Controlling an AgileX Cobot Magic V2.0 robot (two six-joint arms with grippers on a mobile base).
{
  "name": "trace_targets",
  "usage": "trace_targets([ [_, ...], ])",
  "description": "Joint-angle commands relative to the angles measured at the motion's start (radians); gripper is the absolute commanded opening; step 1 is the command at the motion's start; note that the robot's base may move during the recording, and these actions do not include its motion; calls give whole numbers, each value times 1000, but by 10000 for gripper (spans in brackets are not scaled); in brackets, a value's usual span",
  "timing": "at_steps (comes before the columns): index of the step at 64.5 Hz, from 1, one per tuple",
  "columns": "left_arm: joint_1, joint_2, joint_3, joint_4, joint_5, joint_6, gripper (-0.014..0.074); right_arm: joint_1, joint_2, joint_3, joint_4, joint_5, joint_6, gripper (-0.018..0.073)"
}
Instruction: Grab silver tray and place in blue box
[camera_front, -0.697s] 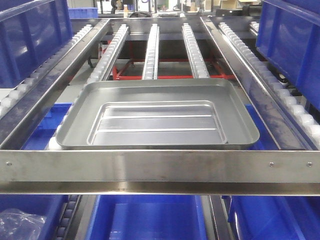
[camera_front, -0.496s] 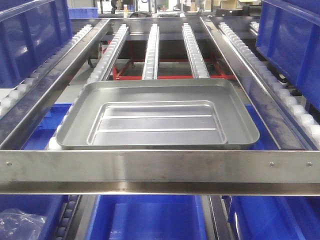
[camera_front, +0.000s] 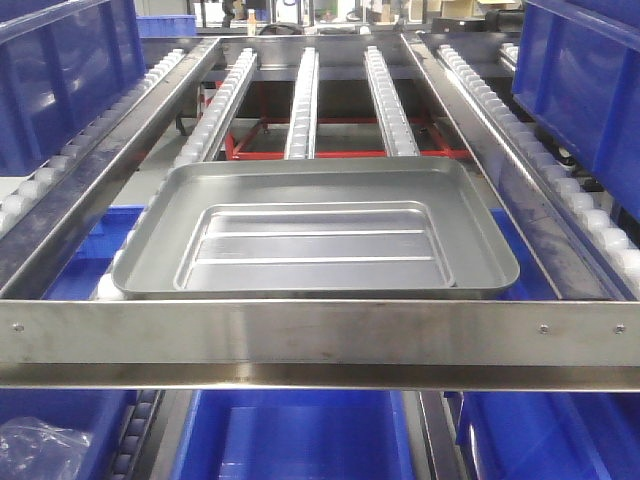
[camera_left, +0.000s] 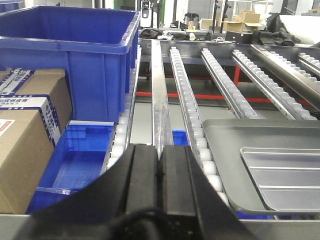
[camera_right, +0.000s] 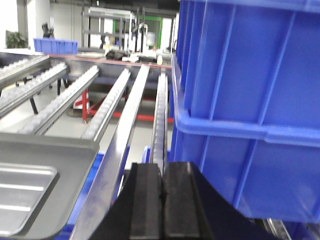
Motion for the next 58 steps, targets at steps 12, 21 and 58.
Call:
trace_targets([
  [12, 3, -13, -52, -30, -67, -7, -104, -4, -19, -35, -9, -179, -7, 52],
  [21, 3, 46, -238, -33, 167, -7, -104, -4, 46, -233, -9, 130, -5, 52],
  [58, 3, 969, -685, -211, 651, 0, -104, -4, 948, -644, 91, 683, -1, 52],
])
